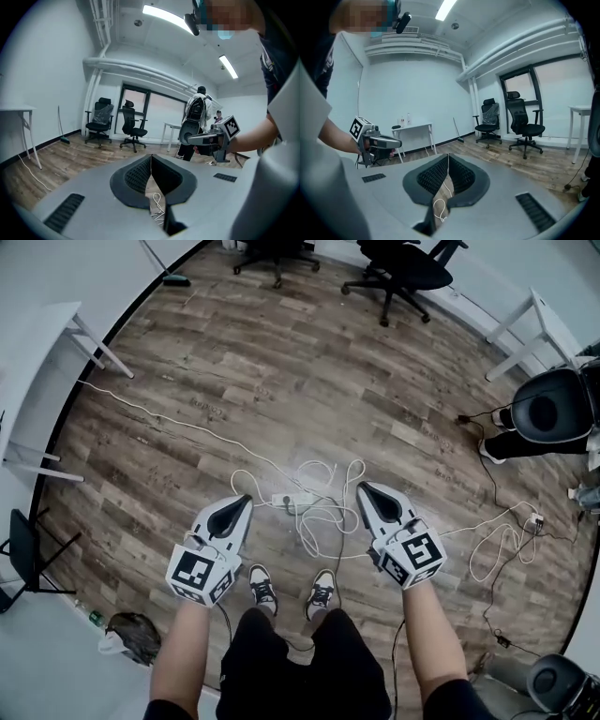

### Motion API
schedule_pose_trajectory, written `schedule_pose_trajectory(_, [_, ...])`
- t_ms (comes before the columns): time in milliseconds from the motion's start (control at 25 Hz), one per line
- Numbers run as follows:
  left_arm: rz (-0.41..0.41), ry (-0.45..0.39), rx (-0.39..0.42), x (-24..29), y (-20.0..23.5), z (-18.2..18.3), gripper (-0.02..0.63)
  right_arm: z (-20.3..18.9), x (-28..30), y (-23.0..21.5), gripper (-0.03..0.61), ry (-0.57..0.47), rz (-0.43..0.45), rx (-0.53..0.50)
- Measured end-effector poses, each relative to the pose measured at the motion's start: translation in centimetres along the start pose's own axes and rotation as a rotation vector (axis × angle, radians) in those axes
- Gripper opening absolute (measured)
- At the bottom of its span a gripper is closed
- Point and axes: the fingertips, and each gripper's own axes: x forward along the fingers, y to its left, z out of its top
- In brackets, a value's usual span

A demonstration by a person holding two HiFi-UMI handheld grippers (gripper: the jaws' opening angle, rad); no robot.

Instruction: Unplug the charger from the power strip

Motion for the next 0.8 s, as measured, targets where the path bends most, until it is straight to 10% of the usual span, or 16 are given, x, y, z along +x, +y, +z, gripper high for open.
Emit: schedule_pose_trajectory(800, [-0.030, 0.115, -0.022, 14.2, 7.7, -39.4, 0.023, -40.3, 13.5, -5.1, 0.020, 0.123, 0.132, -0.003])
